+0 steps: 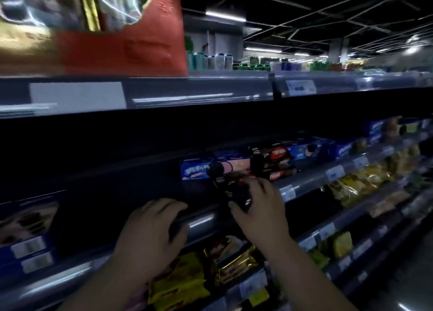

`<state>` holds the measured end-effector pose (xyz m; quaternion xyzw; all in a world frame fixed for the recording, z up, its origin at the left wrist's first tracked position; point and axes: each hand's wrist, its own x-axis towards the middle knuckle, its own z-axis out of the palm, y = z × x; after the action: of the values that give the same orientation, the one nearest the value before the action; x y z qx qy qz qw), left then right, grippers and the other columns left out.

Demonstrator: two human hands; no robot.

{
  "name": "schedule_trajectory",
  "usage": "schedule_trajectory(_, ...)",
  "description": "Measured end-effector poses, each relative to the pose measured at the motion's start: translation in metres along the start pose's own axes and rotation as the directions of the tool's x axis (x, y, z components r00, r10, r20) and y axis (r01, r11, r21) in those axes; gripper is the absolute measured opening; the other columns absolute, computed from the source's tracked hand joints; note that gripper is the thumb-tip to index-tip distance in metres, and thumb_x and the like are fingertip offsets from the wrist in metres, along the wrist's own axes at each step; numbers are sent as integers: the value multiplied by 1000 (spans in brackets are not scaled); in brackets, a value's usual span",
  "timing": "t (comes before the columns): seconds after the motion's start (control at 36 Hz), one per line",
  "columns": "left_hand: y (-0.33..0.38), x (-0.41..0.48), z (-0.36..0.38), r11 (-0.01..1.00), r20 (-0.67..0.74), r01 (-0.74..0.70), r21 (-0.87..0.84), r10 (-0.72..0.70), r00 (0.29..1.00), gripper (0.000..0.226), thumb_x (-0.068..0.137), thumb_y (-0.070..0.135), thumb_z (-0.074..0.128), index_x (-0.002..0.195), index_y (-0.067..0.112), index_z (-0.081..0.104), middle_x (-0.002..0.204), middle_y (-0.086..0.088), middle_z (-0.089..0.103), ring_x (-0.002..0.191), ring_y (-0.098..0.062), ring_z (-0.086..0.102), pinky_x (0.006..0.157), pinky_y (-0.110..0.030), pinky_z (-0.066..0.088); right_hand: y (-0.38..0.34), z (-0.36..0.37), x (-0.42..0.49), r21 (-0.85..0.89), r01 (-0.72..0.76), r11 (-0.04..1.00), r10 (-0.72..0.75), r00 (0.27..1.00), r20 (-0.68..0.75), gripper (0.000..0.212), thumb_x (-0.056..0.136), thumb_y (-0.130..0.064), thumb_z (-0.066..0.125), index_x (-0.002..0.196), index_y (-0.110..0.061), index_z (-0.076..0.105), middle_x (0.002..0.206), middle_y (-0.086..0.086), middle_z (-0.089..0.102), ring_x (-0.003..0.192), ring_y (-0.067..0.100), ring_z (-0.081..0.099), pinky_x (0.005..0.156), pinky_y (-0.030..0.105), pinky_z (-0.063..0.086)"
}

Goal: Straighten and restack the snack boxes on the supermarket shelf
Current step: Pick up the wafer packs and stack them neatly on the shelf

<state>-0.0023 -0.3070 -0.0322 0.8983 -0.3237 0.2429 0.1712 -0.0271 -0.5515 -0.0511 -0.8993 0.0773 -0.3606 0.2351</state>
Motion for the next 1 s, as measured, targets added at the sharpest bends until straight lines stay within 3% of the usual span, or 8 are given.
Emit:
schedule_trajectory(0.11,19,37,29,995,34,96,-5,-95,995,53,83,61,39,128,38,54,119,17,58,103,-8,54,83,-32,50,40,-2,28,-41,9,999,-4,993,121,71,80,-63,57,139,-27,43,143,6,40,130,28,31,110,40,29)
schedule_trajectory(0.19,31,59,44,989,50,140,39,-141,989,57,82,65,35,132,40,48,124,16,56,106,-9,53,84,-34,51,57,2,42,-13,58,998,-54,982,183,77,74,-74,45,138,-31,43,147,6,35,136,28,24,117,45,18)
schedule_trajectory(0.28,40,69,54,978,54,171,122,-178,983,59,84,68,32,135,41,43,128,16,55,108,-10,54,83,-31,49,68,13,47,-24,170,985,-164,974,154,67,77,-71,46,129,-29,54,139,6,48,134,27,34,118,50,11)
schedule_trajectory(0.5,43,60,60,933,-24,219,286,-221,975,57,86,69,39,129,34,51,100,10,69,82,-14,65,59,-27,49,67,20,43,-20,307,952,-300,942,150,54,85,-58,48,127,-25,57,132,7,58,123,27,48,117,54,12)
schedule_trajectory(0.67,47,58,57,931,-40,227,287,-225,974,63,85,66,44,136,28,47,128,4,60,97,-18,65,69,-33,55,58,19,39,22,363,931,-358,903,238,60,85,-60,43,134,-25,50,136,4,54,123,25,51,119,52,7)
schedule_trajectory(0.86,47,58,58,915,-41,258,310,-258,965,66,84,70,40,136,30,47,133,2,57,93,-18,68,65,-32,55,51,15,40,123,450,884,-466,837,288,70,82,-67,43,142,-30,41,146,-2,44,134,20,39,120,49,1)
schedule_trajectory(0.92,46,59,60,906,-32,267,328,-272,962,68,84,71,37,136,31,48,134,1,57,94,-20,68,66,-33,55,55,11,45,188,429,884,-465,852,240,69,82,-69,45,141,-34,41,144,-9,45,132,14,39,120,46,2)
schedule_trajectory(1.0,44,58,61,890,-14,270,367,-285,959,69,85,74,31,135,31,51,135,-1,57,96,-23,68,67,-34,56,67,4,61,182,372,910,-396,910,123,60,83,-66,50,134,-35,48,135,-11,51,124,14,45,116,49,18)
